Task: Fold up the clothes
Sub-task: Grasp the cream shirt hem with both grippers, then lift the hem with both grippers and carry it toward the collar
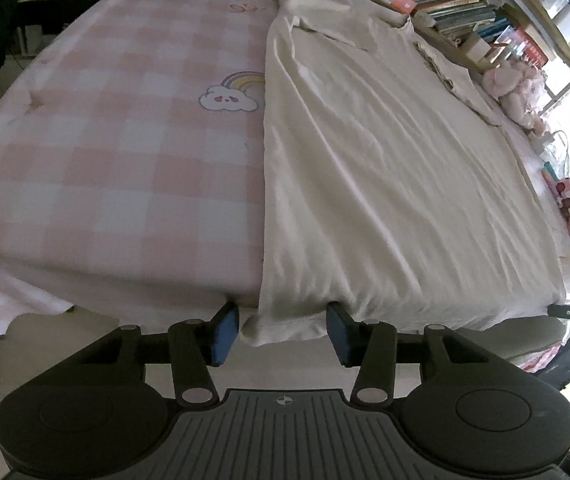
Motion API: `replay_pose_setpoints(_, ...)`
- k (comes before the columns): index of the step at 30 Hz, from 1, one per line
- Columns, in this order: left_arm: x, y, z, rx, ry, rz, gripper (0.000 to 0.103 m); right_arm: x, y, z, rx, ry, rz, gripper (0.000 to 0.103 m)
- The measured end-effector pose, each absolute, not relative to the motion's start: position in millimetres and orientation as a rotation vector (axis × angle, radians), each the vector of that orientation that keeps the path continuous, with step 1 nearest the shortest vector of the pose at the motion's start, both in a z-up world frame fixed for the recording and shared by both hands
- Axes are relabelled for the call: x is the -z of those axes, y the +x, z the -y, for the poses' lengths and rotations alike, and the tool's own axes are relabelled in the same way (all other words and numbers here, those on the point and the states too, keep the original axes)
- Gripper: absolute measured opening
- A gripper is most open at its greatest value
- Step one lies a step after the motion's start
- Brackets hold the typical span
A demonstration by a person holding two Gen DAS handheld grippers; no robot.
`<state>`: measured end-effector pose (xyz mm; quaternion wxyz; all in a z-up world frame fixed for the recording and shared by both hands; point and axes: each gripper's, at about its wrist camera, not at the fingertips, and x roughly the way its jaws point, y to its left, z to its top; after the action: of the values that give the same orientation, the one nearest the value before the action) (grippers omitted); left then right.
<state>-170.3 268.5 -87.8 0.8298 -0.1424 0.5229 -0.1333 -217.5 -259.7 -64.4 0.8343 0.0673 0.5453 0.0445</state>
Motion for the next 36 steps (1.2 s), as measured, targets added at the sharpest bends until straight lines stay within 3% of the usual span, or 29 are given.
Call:
replay_pose_setpoints(1, 87.9, -170.0, -268.0, 0.282, -0.311, -1.109, 0.039, 64.1, -215.1, 259.1, -0.104, 0.141, -1.167, 0.043)
replay_pose_setpoints(3, 87.9, -172.8, -268.1, 0.269, -0.320, -1.103, 0.021, 62.2, -213.3, 256.7, -0.130, 0.130, -1.182, 0.033)
replay_pose_setpoints(5, 87.1, -178.9, -267.7, 0.262, -0.334, -1.089, 0.015, 58.6, -216.6, 253.9, -0.157, 0.101, -1.182, 0.025)
replay_pose_setpoints(7, 84.2, -185.3, -266.6, 0.260, -0.342, -1.075, 0.012, 54.1, -222.1, 251.9, -0.180, 0.069, -1.176, 0.013)
replay_pose_setpoints(10, 73.8, -192.9, -264.8, 0.270, -0.351, -1.056, 0.012, 45.9, -227.8, 258.5, -0.188, 0.095, -1.169, 0.007)
replay_pose_setpoints(15, 75.9, -186.8, -266.1, 0.304, -0.378, -1.081, 0.014, 42.5, -222.9, 268.8, -0.196, 0.167, -1.196, 0.008)
replay_pose_setpoints(21, 88.6, -175.5, -277.8, 0.271, -0.441, -1.124, 0.028, 51.8, -206.1, 273.1, -0.204, 0.248, -1.239, 0.031)
replay_pose_setpoints(25, 94.1, -169.0, -281.1, 0.290, -0.484, -1.132, 0.033, 58.3, -193.0, 275.4, -0.234, 0.263, -1.289, 0.032)
replay_pose_setpoints(31, 99.1, -168.4, -282.8, 0.290, -0.543, -1.137, 0.029, 65.5, -186.7, 282.1, -0.258, 0.317, -1.318, 0.028)
replay_pose_setpoints(33, 101.6, -168.5, -283.4, 0.254, -0.568, -1.148, 0.015, 64.4, -188.7, 283.1, -0.268, 0.322, -1.311, 0.021)
replay_pose_setpoints(36, 103.4, -172.6, -286.1, 0.229, -0.617, -1.137, 0.011, 59.3, -194.2, 282.3, -0.275, 0.308, -1.291, 0.014)
